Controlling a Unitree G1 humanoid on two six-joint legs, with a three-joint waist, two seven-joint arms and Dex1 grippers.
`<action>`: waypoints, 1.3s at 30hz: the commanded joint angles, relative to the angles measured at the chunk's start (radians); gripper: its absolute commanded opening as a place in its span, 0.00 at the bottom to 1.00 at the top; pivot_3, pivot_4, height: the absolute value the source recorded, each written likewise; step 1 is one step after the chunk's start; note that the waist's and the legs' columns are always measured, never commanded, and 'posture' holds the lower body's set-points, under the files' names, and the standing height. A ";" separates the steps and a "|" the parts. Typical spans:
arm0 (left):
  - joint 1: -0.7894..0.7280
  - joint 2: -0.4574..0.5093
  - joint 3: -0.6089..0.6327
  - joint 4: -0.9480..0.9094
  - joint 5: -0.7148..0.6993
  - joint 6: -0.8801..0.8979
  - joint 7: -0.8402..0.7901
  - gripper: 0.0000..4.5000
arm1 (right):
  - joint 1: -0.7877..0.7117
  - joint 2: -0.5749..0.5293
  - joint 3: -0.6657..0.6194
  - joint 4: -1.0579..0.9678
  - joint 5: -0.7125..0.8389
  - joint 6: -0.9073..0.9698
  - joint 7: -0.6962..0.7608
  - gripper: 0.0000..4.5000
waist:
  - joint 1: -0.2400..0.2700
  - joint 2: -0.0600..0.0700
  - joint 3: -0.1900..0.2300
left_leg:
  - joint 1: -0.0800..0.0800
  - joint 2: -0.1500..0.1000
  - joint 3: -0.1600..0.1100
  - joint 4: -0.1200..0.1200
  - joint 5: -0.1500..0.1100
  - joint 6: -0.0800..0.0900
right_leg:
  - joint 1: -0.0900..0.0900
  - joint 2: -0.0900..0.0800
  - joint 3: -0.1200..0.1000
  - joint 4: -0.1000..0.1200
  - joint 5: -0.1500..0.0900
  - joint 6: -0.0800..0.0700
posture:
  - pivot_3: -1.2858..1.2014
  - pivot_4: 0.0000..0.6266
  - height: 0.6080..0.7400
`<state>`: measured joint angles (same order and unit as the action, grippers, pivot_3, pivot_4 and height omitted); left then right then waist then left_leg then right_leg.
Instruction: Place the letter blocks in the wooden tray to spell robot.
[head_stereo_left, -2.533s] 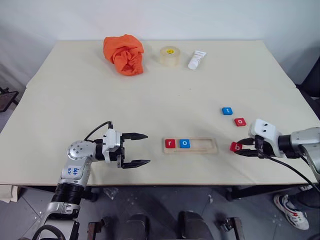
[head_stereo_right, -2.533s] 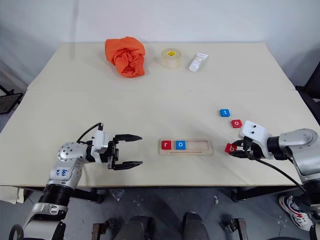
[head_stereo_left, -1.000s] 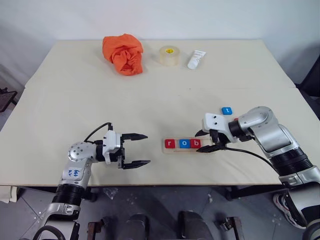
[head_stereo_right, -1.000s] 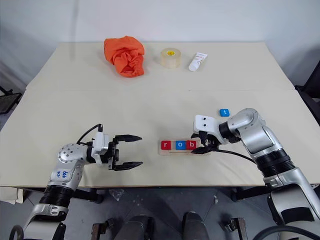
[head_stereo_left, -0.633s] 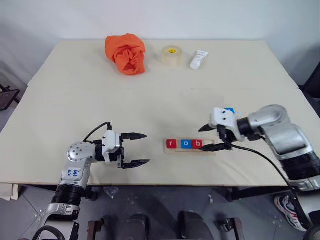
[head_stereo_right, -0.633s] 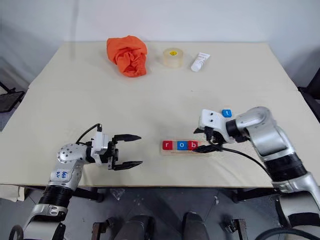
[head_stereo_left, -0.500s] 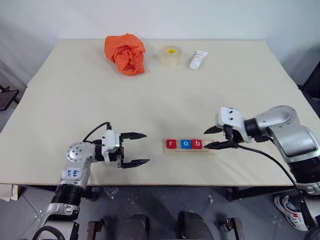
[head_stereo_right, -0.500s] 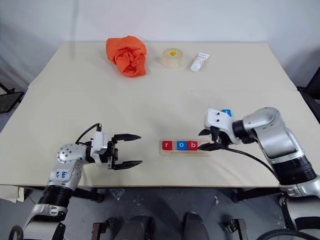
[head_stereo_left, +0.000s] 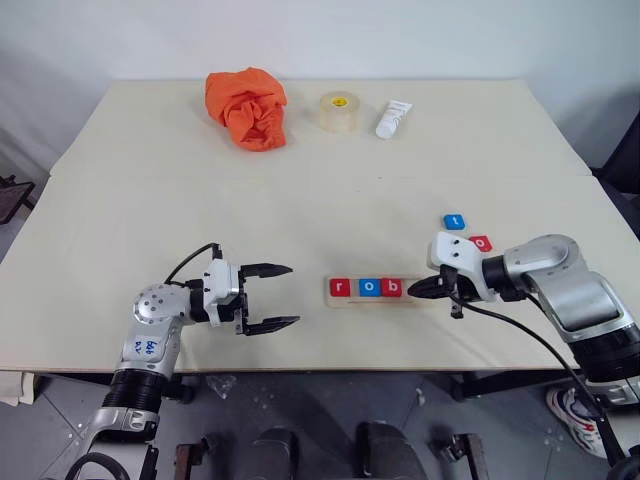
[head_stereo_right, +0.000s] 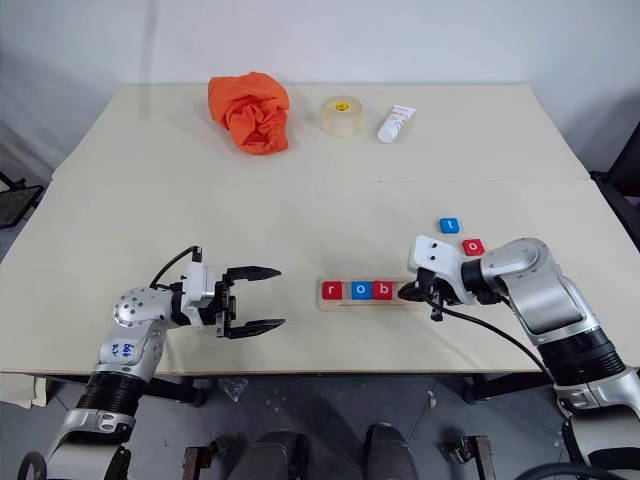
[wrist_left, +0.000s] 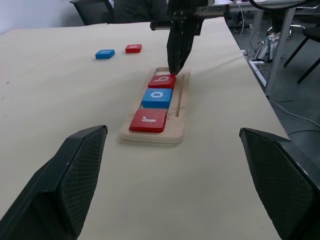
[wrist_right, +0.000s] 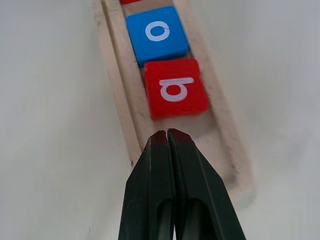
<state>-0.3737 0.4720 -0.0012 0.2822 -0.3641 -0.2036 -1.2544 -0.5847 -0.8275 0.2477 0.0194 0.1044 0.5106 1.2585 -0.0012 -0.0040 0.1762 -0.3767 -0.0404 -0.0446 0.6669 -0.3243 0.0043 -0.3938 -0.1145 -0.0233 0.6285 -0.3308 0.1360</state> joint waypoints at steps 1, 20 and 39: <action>0.015 0.001 0.006 -0.046 -0.013 -0.002 0.010 1.00 | -0.035 0.025 0.006 0.003 0.001 -0.014 -0.007 0.01 | -0.001 0.000 0.000 | 0.000 0.000 0.000 0.000 0.000 0.000 | 0.000 0.000 0.000 0.000 0.000 0.000 | 0.52 0.24 1.00; 0.016 -0.002 0.005 -0.045 -0.007 -0.005 0.030 1.00 | -0.077 0.070 -0.011 0.015 0.017 -0.012 -0.013 0.01 | 0.000 0.000 0.000 | 0.000 0.000 0.000 0.000 0.000 0.000 | 0.000 0.000 0.000 0.000 0.000 0.000 | 0.52 0.24 1.00; -0.040 -0.013 0.002 0.041 -0.004 -0.020 0.012 1.00 | 0.376 -0.061 -0.651 -0.116 0.203 0.113 -0.256 0.82 | 0.023 0.000 0.000 | 0.000 0.000 0.001 0.000 0.000 0.000 | 0.001 0.001 0.000 0.000 0.000 0.000 | 0.52 0.24 1.00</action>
<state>-0.4010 0.4577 -0.0088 0.3250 -0.3627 -0.2084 -1.2362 -0.2232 -0.8744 -0.3275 -0.0581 0.2760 0.6324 1.0193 0.0217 -0.0040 0.1762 -0.3763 -0.0407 -0.0434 0.6667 -0.3244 0.0047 -0.3931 -0.1132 -0.0232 0.6287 -0.3307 0.1359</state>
